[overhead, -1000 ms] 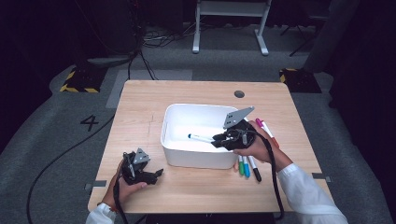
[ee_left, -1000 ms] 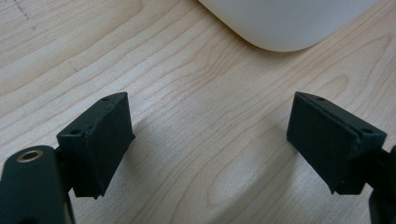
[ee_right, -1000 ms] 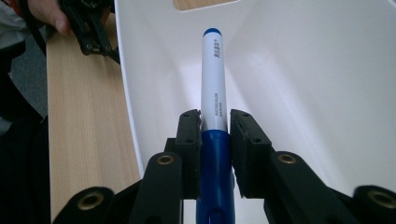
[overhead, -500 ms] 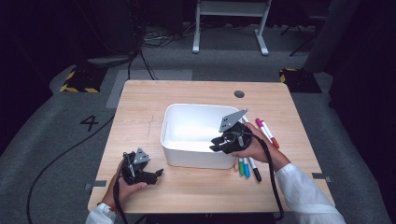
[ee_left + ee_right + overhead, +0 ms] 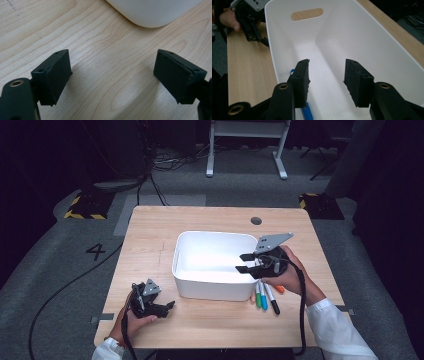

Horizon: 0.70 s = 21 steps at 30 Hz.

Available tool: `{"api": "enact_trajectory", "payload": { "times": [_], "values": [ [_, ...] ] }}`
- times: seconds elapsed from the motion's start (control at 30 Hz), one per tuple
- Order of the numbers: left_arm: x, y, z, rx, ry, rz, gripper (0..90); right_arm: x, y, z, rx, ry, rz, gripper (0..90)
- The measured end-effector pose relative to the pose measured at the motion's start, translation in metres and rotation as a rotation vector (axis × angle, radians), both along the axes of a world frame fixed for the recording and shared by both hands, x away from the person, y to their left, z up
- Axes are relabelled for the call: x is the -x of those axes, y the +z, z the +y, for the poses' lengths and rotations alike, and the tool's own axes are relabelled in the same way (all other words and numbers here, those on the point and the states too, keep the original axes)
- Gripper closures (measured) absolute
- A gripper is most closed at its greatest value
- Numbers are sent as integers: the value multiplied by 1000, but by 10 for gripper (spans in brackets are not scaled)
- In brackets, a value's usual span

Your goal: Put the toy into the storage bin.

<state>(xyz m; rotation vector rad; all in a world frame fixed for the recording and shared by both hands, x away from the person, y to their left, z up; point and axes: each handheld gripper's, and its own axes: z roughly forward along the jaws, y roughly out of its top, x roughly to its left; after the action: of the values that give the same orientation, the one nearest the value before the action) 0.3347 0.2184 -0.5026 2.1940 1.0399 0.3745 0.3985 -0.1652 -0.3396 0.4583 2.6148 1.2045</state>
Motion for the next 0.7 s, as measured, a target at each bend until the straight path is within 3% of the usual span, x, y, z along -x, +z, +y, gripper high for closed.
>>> {"api": "enact_trajectory", "payload": {
  "times": [0.13,0.37,0.43,0.53,0.63,0.67,0.7],
  "values": [
    [0,0,0,0,-2,-3,147,4,9,-14,-27,-46,-34,525],
    [0,0,0,-2,-2,-3,147,10,19,-60,-90,-144,-98,516],
    [0,0,0,-2,-2,-3,147,10,16,-76,-92,-191,-111,515],
    [0,0,0,-1,-1,-3,147,7,2,-104,-49,-278,-123,518],
    [0,0,0,-1,-2,-3,147,4,-7,-116,-27,-316,-128,522],
    [0,0,0,-1,-2,-3,147,-1,-20,-133,-23,-368,-105,531],
    [0,0,0,-1,-2,-3,147,-1,-20,-133,-23,-368,-105,531]
  ]
}}
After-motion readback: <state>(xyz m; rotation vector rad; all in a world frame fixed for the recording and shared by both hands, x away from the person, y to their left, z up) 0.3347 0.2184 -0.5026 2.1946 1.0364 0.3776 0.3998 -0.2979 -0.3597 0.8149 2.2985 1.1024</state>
